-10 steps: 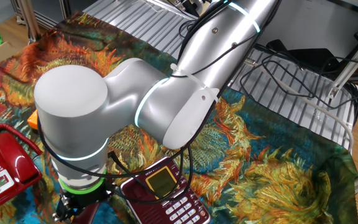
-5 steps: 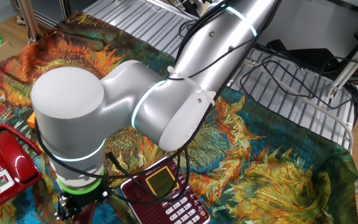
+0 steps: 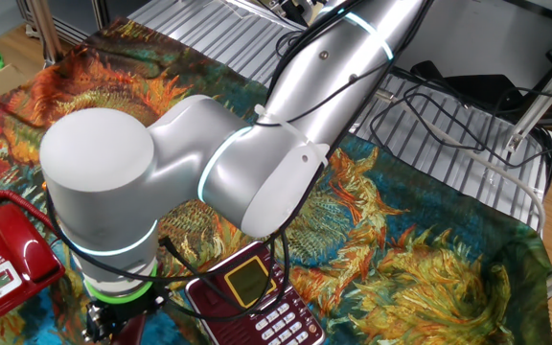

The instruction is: Place the handset of the telephone on the corresponding phone cradle

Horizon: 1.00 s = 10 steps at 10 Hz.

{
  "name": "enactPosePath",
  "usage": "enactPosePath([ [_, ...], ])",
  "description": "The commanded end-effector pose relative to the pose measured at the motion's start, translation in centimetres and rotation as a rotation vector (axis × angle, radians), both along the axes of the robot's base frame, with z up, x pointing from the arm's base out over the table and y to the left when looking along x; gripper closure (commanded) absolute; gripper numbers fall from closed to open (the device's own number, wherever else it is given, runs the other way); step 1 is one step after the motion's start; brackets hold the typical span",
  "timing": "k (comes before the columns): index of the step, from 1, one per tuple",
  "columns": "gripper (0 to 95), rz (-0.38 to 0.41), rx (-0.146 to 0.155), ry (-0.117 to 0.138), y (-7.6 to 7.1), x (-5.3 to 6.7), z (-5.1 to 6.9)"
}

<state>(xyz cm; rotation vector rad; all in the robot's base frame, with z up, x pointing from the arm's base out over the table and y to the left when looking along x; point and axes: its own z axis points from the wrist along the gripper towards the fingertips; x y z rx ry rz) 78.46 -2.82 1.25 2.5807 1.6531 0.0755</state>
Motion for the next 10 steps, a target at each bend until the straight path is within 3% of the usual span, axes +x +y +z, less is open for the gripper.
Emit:
enactPosePath([
  [1,19.0,0.001,-0.005,0.005,-0.01,-0.06,0.04],
  [10,19.0,-0.035,-0.010,0.024,-0.12,-0.06,-0.27],
])
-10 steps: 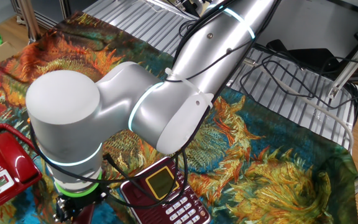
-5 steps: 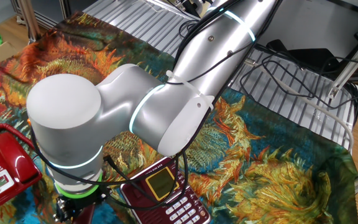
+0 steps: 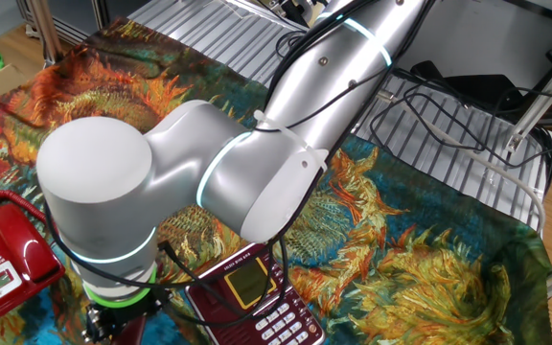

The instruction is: Place the handset of the telephone on the corresponding phone cradle

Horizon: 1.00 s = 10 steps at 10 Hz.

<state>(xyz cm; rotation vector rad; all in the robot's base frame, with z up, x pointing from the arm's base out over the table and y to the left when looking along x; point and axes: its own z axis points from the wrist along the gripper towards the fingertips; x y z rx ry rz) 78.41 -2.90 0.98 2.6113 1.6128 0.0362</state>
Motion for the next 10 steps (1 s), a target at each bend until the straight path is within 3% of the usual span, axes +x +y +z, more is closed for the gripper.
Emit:
enactPosePath([
  [1,19.0,-0.003,-0.001,0.004,-0.06,-0.02,-0.02],
  [3,19.0,0.001,0.001,0.008,-0.14,-0.02,-0.05],
  [4,38.0,0.009,0.000,0.011,-0.15,0.00,-0.04],
  [5,38.0,0.009,0.002,0.011,-0.16,0.03,-0.01],
  [7,76.0,0.016,0.008,0.014,-0.15,0.07,0.16],
  [10,76.0,0.041,0.009,0.010,-0.17,0.13,0.22],
])
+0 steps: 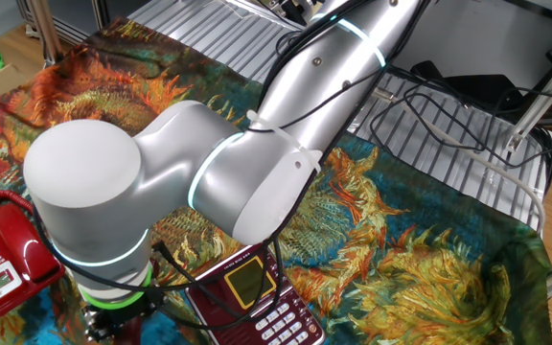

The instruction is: Place the handset of the telephone on the corresponding phone cradle

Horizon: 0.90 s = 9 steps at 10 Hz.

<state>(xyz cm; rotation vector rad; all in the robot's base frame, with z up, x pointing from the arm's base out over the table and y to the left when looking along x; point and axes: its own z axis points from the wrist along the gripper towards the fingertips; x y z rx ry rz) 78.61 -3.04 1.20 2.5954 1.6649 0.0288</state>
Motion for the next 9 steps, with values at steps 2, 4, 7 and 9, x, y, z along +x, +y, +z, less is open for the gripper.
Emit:
enactPosePath([
  [2,76.0,0.045,0.003,-0.006,0.0,-0.1,0.0],
  [4,76.0,0.085,0.012,-0.012,0.4,0.0,0.2],
  [7,19.0,0.078,0.013,-0.010,0.8,0.0,0.6],
  [9,0.0,0.074,0.011,-0.008,1.1,0.0,0.8],
])
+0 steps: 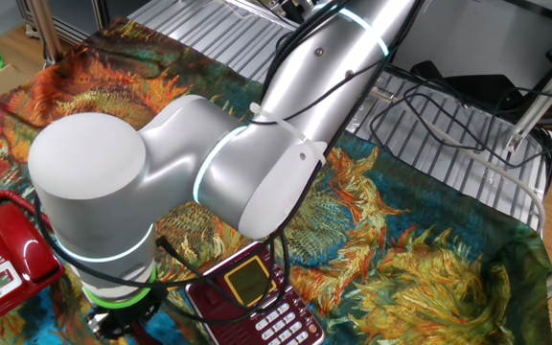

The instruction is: Place the handset of the telephone on the corresponding phone cradle

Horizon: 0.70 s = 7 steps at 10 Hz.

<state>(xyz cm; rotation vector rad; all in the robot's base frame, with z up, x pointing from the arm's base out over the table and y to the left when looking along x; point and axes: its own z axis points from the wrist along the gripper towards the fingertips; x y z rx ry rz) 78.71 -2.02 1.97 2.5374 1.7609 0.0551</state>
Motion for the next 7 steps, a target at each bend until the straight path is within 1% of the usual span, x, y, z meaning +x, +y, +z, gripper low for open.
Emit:
enactPosePath([
  [1,0.0,0.006,0.000,0.006,0.2,-0.1,0.4],
  [4,0.0,0.028,0.019,0.013,0.4,-0.1,1.5],
  [5,0.0,0.032,0.032,0.020,0.4,-0.2,1.5],
  [7,0.0,0.056,0.031,0.046,0.5,-0.4,1.4],
])
